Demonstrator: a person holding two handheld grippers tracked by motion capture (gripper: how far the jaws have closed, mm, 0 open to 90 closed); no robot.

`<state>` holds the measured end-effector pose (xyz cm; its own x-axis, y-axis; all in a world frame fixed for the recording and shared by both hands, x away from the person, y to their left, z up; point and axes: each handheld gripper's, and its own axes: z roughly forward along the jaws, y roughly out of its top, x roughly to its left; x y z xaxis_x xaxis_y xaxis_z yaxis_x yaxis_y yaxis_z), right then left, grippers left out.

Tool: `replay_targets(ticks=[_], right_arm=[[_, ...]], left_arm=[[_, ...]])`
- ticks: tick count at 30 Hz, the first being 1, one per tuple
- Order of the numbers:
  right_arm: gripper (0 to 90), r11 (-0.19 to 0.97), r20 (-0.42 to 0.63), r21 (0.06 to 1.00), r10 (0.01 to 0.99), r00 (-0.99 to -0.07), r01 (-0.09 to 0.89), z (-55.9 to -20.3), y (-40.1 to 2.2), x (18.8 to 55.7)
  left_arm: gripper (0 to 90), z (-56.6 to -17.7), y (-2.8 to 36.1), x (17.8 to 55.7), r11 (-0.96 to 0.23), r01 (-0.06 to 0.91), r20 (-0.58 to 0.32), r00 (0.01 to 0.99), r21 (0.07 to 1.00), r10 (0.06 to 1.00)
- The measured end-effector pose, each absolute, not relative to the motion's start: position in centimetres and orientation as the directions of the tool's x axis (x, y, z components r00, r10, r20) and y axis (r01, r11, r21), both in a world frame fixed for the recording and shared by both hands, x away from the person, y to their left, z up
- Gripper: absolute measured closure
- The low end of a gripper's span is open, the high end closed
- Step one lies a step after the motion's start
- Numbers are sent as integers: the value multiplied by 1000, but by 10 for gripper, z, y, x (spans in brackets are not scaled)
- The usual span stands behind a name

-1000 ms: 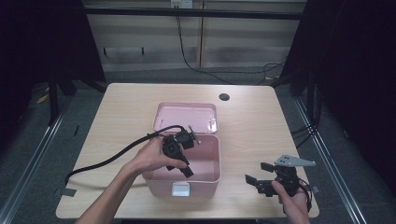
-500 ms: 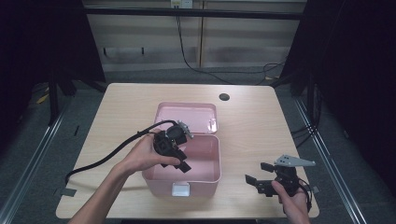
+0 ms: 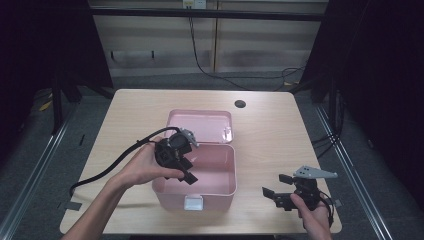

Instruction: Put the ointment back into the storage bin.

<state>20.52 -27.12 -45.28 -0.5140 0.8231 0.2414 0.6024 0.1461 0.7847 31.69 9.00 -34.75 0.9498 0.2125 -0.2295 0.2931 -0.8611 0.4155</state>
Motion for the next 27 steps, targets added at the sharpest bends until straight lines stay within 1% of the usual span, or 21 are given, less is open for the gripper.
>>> replay_targets(ticks=[4,5,8,10,12,13,15,16,17,19,22,27], right_arm=[[139,142,246,785,822,-513,603,-453,-271,205],[138,140,248,783,823,-510,606,-453,-271,205],[139,138,250,782,824,-509,607,-453,-272,205],[138,139,249,783,823,-510,607,-453,-272,205],[139,140,249,782,824,-509,607,-453,-272,205],[138,140,247,783,823,-511,606,-453,-272,205],[139,138,250,782,824,-509,608,-453,-272,205],[139,140,249,782,824,-509,608,-453,-272,205],[138,142,247,780,825,-508,609,-453,-272,205],[139,143,245,782,824,-510,606,-453,-271,205],[139,142,246,782,824,-510,607,-453,-271,205],[139,142,244,782,825,-509,606,-453,-271,205]], left_arm=[[433,-342,95,314,-853,293,-219,952,431,216],[429,-338,99,312,-854,285,-201,955,435,217],[421,-335,109,313,-835,306,-211,949,457,233],[420,-335,113,314,-837,310,-207,948,451,240],[411,-335,120,314,-836,328,-197,944,440,267],[406,-334,125,314,-819,343,-203,939,460,279],[406,-332,135,314,-815,336,-200,941,472,273],[406,-332,138,313,-800,355,-203,935,484,292],[424,-330,143,314,-806,346,-194,938,480,287],[440,-329,156,312,-792,348,-185,938,502,295],[439,-328,170,308,-753,387,-191,921,532,338],[437,-332,190,308,-731,399,-189,915,554,356]])
